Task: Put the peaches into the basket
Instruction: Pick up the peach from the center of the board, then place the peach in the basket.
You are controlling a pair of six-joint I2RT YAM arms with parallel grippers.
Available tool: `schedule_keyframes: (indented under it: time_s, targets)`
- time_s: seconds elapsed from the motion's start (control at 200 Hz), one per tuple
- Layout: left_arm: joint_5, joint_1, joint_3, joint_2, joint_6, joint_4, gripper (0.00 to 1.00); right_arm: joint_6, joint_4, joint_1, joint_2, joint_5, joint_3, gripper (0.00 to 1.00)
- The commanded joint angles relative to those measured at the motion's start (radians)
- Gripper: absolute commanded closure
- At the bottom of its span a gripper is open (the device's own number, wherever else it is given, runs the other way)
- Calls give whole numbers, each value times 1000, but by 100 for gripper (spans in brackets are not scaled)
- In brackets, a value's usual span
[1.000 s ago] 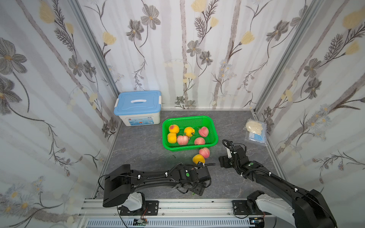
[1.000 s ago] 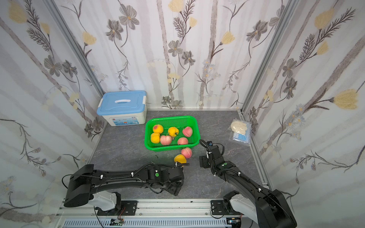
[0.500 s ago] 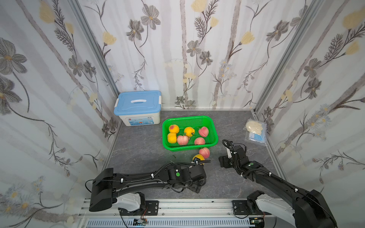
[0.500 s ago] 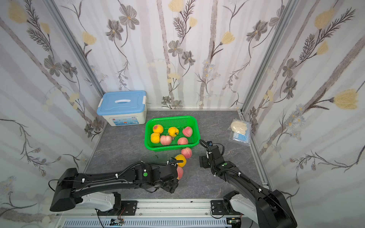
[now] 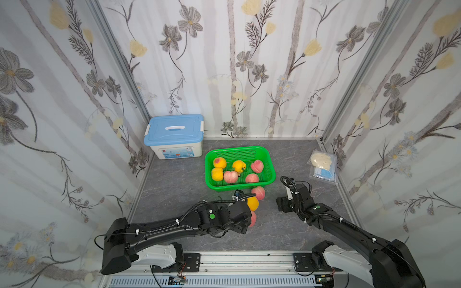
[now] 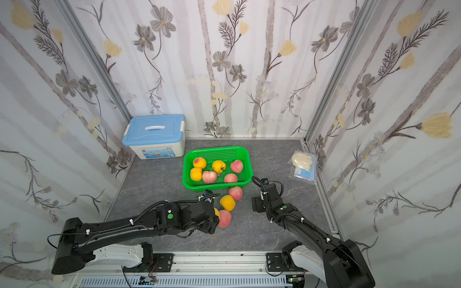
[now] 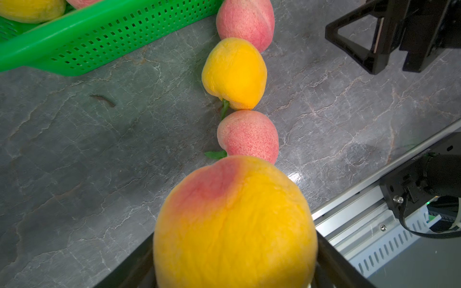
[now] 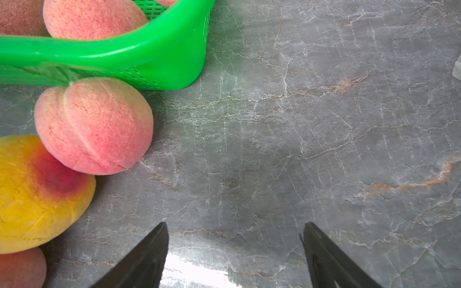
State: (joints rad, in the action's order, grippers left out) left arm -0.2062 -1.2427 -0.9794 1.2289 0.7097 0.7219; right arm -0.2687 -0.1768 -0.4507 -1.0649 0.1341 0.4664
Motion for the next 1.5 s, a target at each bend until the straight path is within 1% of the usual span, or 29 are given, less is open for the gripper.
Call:
schedule_keyframes:
  time_s: [0.0, 0.225, 0.39, 0.41, 0.51, 0.589, 0.914, 1.304, 1.494]
  targets:
    - [-18, 16, -11, 7, -28, -26, 17, -9, 17, -2, 5, 13, 3, 15]
    - [-30, 57, -34, 27, -56, -50, 17, -8, 17, -1, 12, 15, 1, 15]
    - [-23, 118, -49, 27, -87, -102, 17, -9, 17, -2, 11, 15, 1, 15]
    - [-18, 127, -53, 51, -91, -110, 17, -8, 18, -1, 11, 15, 1, 15]
    - [2, 163, -75, 79, -118, -145, 17, -9, 17, -1, 13, 13, -1, 15]
    - [20, 184, -106, 114, -136, -145, 17, -9, 17, -1, 14, 15, 0, 15]
    - [33, 235, -230, 215, -215, -97, 17, -9, 17, -3, 17, 13, -1, 15]
    - [87, 306, -376, 321, -292, -113, 16, -9, 18, -3, 14, 15, 0, 15]
    - [107, 321, -445, 384, -319, -102, 16, -8, 17, -3, 14, 15, 1, 15]
